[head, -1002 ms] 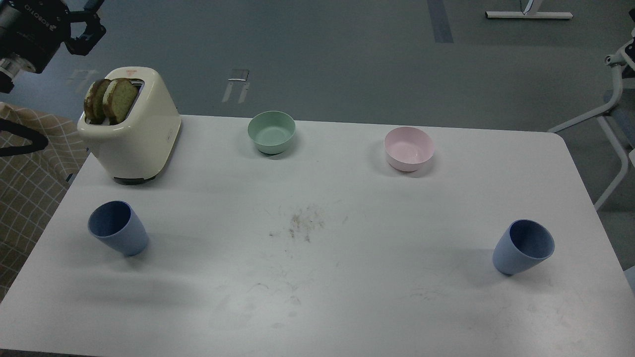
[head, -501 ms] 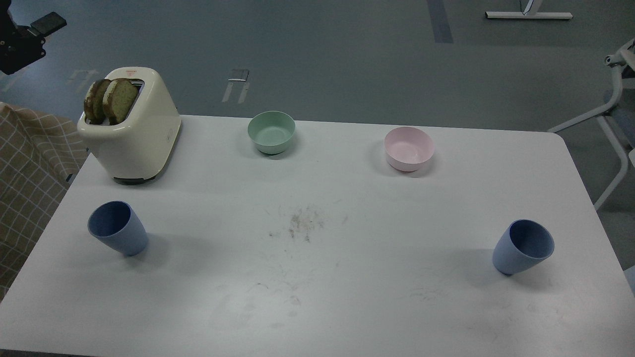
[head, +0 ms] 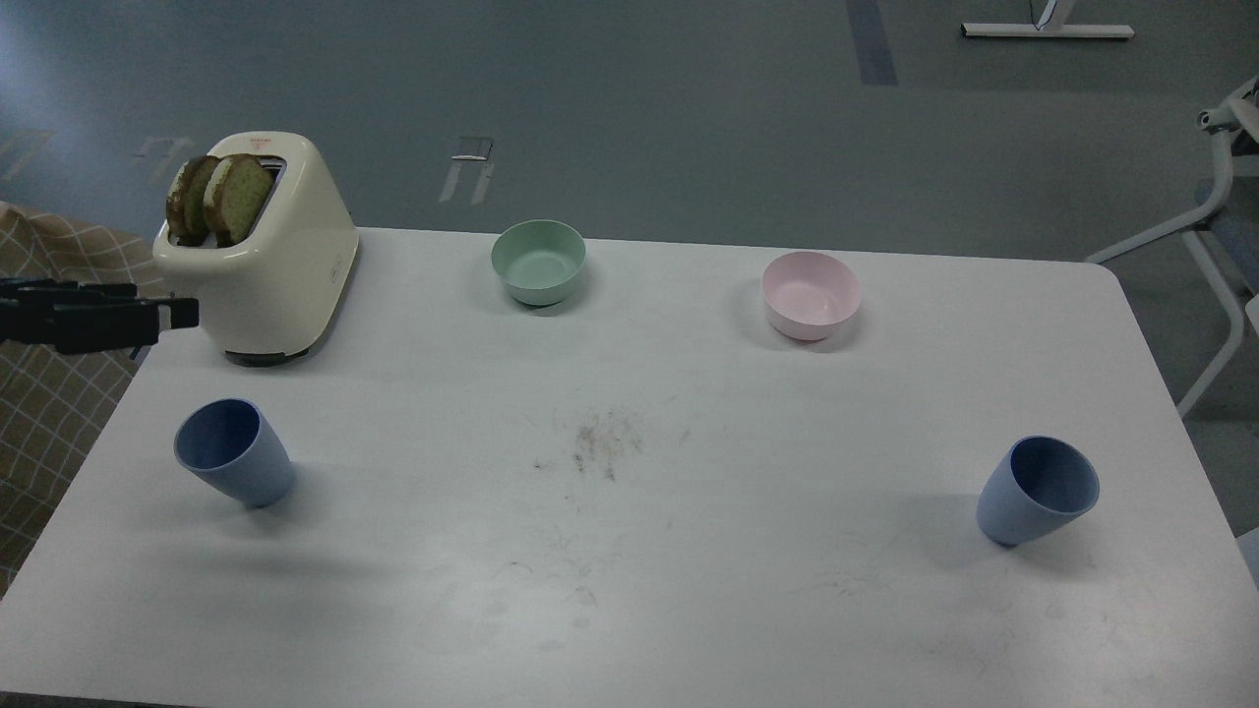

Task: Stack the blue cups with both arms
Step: 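Reach the left gripper to the blue cup nearest it and grasp it, then carry the blue cup with the left gripper to the table center and set it down, then release the cup and withdraw the left arm toward the toaster, then reach the right gripper to the other blue cup and grasp it, then lift the blue cup with the right gripper and swing it toward the center cup, then lower the held cup into the center blue cup with the right gripper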

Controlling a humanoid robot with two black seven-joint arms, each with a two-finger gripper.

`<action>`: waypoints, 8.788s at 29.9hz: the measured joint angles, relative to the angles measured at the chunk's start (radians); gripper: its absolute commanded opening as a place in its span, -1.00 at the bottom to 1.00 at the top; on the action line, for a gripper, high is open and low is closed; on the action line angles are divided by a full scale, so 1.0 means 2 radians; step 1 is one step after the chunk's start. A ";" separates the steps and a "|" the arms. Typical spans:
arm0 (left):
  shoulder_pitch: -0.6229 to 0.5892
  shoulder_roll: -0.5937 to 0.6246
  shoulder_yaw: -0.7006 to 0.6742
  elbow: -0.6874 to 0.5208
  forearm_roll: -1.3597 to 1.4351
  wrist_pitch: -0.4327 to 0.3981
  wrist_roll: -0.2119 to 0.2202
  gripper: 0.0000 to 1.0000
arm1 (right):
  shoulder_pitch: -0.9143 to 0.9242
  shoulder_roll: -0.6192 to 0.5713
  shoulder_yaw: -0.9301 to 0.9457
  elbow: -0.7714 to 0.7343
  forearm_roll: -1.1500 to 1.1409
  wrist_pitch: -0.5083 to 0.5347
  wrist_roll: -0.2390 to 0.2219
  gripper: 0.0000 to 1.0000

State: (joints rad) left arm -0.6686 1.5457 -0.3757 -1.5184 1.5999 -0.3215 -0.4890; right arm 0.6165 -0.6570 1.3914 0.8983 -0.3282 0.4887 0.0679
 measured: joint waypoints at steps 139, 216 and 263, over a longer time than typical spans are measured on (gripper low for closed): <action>-0.043 -0.486 -0.338 0.320 -0.573 -0.075 0.041 0.95 | -0.198 -0.161 0.028 0.287 -0.557 0.000 0.070 1.00; -0.019 -0.484 -0.335 0.330 -0.581 -0.077 0.041 0.95 | -0.279 -0.097 0.034 0.389 -0.832 0.000 0.061 -1.00; -0.021 -0.480 -0.334 0.329 -0.581 -0.084 0.040 0.95 | 0.126 0.043 -0.350 0.372 -0.798 0.000 0.047 -1.00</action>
State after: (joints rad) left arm -0.7103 0.5851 -1.0447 -0.8606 0.4371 -0.4887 -0.4095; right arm 0.8686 -0.5716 0.6920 1.6417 -1.9242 0.4888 0.1624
